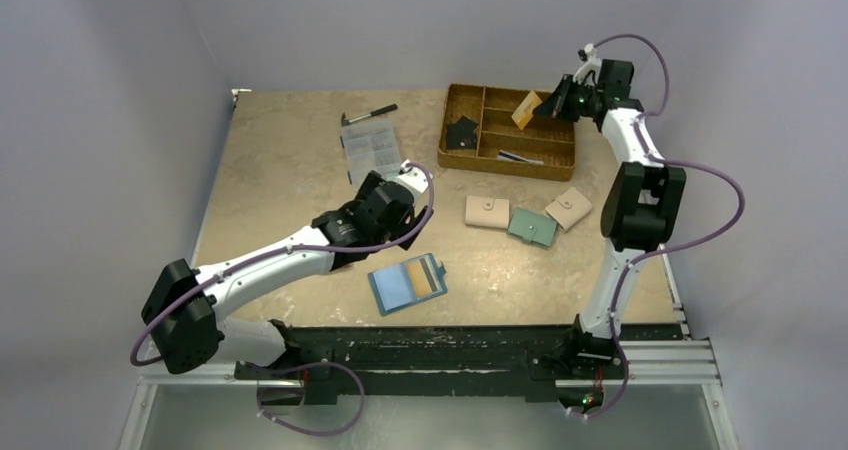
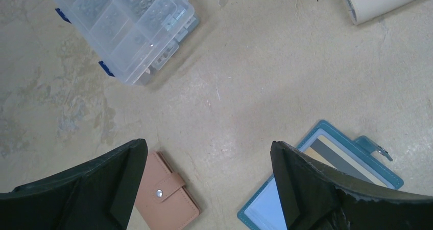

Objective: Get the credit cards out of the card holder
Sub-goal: Place the credit card in the storage box.

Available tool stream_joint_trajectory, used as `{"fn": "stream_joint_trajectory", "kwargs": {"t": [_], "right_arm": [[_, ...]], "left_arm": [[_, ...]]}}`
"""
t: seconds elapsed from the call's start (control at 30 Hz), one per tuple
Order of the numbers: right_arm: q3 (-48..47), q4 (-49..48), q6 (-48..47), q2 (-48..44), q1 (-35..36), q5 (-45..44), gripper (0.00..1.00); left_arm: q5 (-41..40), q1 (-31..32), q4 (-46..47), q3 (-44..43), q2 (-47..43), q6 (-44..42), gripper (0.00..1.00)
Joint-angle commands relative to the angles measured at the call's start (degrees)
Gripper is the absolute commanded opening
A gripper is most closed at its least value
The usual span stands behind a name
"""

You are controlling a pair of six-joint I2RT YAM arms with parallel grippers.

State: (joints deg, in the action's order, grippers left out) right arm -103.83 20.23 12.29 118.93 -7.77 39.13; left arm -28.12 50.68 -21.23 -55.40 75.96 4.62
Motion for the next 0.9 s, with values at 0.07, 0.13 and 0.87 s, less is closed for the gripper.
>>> {"fn": "stream_joint_trajectory", "kwargs": {"t": [0.07, 0.13, 0.87], "right_arm": [[-2.7, -6.9, 10.6, 3.5, 1.2, -6.7, 0.00], [-3.1, -7.4, 11.0, 4.4, 1.6, -6.7, 0.00], [-16.5, -10.4, 12.1, 13.0, 2.1, -15.7, 0.00]], "left_arm": [[-2.0, -0.7, 2.0, 0.3, -0.1, -1.6, 0.99], [-2.1, -0.8, 2.0, 0.3, 0.0, -1.6, 0.99], [-1.9, -1.2, 2.1, 0.4, 1.1, -1.8, 0.99]]}}
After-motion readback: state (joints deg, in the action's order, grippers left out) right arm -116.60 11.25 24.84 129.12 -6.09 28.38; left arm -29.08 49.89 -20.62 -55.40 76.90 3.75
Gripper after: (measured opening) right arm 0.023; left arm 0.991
